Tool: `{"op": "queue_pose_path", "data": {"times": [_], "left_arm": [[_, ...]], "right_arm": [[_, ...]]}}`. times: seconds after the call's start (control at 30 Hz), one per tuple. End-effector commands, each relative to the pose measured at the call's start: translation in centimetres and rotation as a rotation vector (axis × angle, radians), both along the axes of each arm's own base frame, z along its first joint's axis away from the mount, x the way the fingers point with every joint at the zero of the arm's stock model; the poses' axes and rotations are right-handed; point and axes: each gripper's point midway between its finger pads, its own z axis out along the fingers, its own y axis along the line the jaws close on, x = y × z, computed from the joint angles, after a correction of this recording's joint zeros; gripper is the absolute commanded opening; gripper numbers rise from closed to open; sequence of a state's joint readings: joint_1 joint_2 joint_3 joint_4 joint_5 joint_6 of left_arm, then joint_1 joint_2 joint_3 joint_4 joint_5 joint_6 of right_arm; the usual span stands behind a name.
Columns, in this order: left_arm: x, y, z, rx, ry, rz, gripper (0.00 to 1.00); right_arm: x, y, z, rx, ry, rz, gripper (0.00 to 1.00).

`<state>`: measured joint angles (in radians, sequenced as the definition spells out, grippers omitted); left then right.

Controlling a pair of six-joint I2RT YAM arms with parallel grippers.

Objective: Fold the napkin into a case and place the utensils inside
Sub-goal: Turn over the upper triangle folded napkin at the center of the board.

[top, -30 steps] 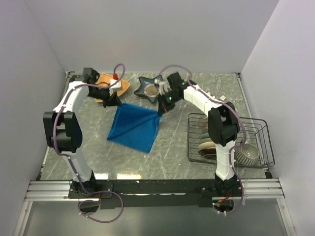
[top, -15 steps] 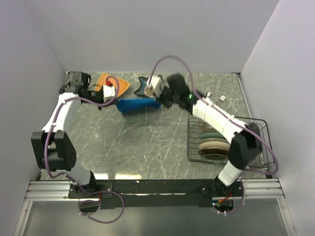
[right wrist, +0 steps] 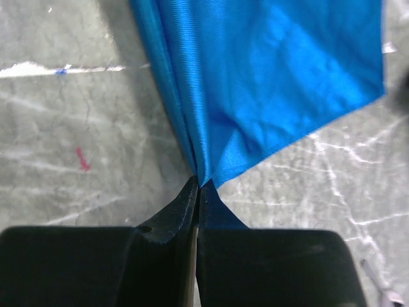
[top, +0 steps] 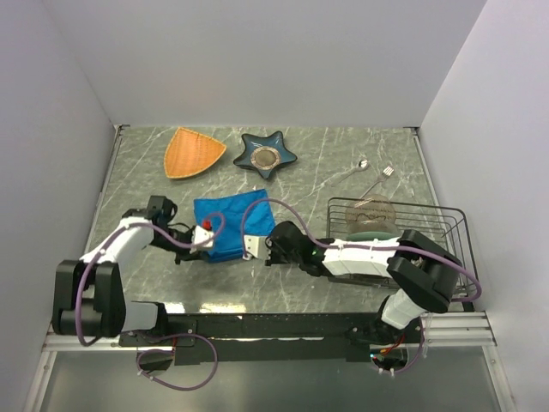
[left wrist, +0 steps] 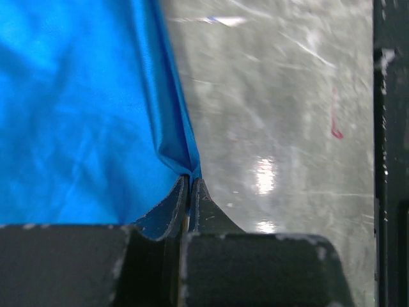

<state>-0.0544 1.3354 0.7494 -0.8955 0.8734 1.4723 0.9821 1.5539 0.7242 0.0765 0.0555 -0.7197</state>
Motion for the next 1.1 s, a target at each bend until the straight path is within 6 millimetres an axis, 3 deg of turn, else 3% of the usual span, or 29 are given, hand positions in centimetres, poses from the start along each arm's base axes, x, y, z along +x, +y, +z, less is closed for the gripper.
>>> {"op": "queue_pose_path", "data": {"times": [0.0, 0.23, 0.27, 0.37, 0.43, 0.53, 0.57, 0.6, 0.67, 0.73, 0.77, 0.83, 0.9, 0.93, 0.97, 1.0, 1.07], "left_arm": [[-1.2, 0.0, -0.9, 0.037, -0.123, -0.099, 0.01], [-3.7, 0.2, -2.4, 0.113, -0.161, -0.210, 0.04], [-4.0, 0.3, -2.6, 0.122, -0.175, -0.232, 0.18], [-4.3, 1.0, -2.2, 0.154, -0.173, -0.220, 0.38], [-4.6, 1.1, -1.5, 0.158, -0.146, -0.194, 0.41], [-4.3, 1.5, 0.3, 0.134, -0.096, -0.118, 0.43], [-3.6, 1.6, 1.3, 0.123, -0.105, -0.093, 0.44], [-3.5, 1.8, 1.6, 0.116, -0.084, -0.074, 0.45], [-2.9, 2.2, 2.6, 0.102, -0.046, -0.005, 0.48], [-2.5, 2.3, 2.7, 0.099, -0.007, 0.033, 0.49], [-2.2, 2.3, 2.8, 0.098, 0.002, 0.053, 0.48], [-1.8, 2.3, 2.6, 0.094, 0.006, 0.078, 0.47], [-1.7, 2.1, 2.5, 0.086, 0.003, 0.101, 0.46], [-1.8, 1.9, 2.4, 0.090, -0.002, 0.091, 0.46], [-2.2, 2.0, 1.8, 0.112, 0.015, 0.106, 0.46], [-1.5, 1.8, 1.8, 0.125, -0.037, 0.116, 0.47], [-2.3, 0.9, 0.7, 0.154, -0.025, 0.125, 0.48]], "right_arm": [[1.9, 1.4, 2.2, 0.076, -0.159, -0.042, 0.00], [0.4, 2.0, 0.8, 0.033, -0.164, 0.013, 0.00], [0.2, 2.1, 0.7, 0.028, -0.164, 0.020, 0.00], [-0.9, 2.4, 0.1, -0.011, -0.153, 0.064, 0.00], [-1.7, 2.5, -0.2, -0.033, -0.147, 0.088, 0.02], [-2.5, 2.3, 0.1, -0.047, -0.125, 0.112, 0.24], [-3.0, 2.1, 0.0, -0.060, -0.101, 0.126, 0.47], [-3.2, 2.2, 0.7, -0.039, -0.090, 0.120, 0.55], [-3.3, 2.1, 1.7, -0.037, -0.061, 0.098, 0.67], [-3.6, 2.6, 3.5, 0.011, -0.002, 0.065, 0.73], [-4.0, 1.8, 3.4, -0.011, 0.049, 0.045, 0.75], [-4.5, 2.4, 5.1, 0.060, 0.146, 0.010, 0.76], [-4.2, 1.0, 5.0, 0.076, 0.265, -0.089, 0.74], [-4.2, 1.7, 6.0, 0.116, 0.329, -0.089, 0.73], [-3.6, 0.6, 5.9, 0.117, 0.394, -0.148, 0.71], [-3.4, 0.5, 5.5, 0.135, 0.466, -0.214, 0.70], [-3.4, 0.9, 6.0, 0.171, 0.581, -0.245, 0.64]]}}
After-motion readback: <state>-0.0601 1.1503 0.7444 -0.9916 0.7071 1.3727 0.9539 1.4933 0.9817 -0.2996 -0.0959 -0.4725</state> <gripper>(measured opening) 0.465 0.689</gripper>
